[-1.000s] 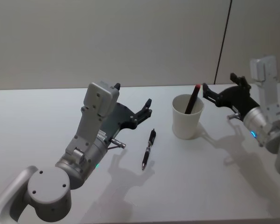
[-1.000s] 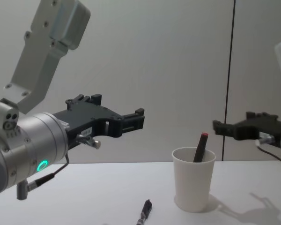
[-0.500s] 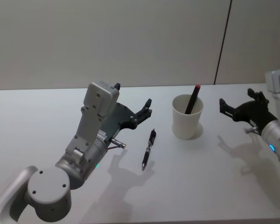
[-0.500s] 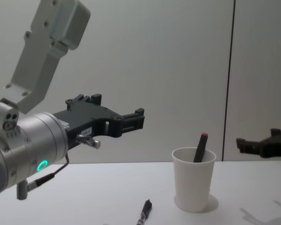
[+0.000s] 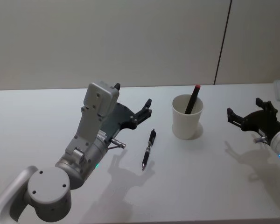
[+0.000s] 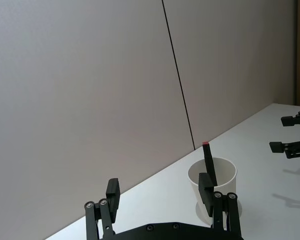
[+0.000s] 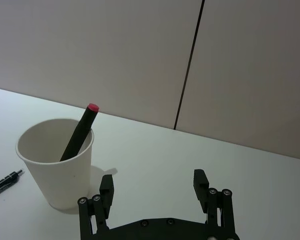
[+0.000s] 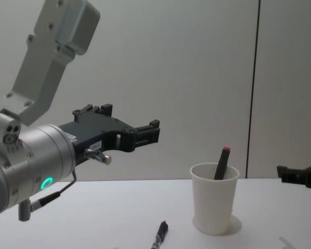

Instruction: Place the pen into the pen holder.

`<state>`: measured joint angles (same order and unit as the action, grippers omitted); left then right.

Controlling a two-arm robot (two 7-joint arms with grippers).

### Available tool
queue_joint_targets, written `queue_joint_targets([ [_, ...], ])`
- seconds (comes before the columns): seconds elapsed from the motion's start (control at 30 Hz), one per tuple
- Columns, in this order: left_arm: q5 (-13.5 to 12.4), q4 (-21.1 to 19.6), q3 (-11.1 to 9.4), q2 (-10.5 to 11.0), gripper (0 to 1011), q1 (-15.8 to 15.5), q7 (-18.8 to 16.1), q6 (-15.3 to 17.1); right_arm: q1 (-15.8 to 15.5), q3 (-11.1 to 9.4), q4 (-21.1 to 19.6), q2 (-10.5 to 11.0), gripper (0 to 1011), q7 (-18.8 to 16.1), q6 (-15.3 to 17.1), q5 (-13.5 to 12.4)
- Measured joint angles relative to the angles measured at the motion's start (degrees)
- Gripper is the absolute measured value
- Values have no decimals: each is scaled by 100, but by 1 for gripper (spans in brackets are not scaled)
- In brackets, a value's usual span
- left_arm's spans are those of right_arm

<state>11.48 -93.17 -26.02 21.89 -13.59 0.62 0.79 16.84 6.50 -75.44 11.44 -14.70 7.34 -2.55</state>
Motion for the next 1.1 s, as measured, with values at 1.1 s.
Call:
queue_joint_targets([
  [1.1, 206, -217, 61, 80, 1003, 114, 33, 807, -238, -69, -274, 107, 1001, -10, 122, -71],
])
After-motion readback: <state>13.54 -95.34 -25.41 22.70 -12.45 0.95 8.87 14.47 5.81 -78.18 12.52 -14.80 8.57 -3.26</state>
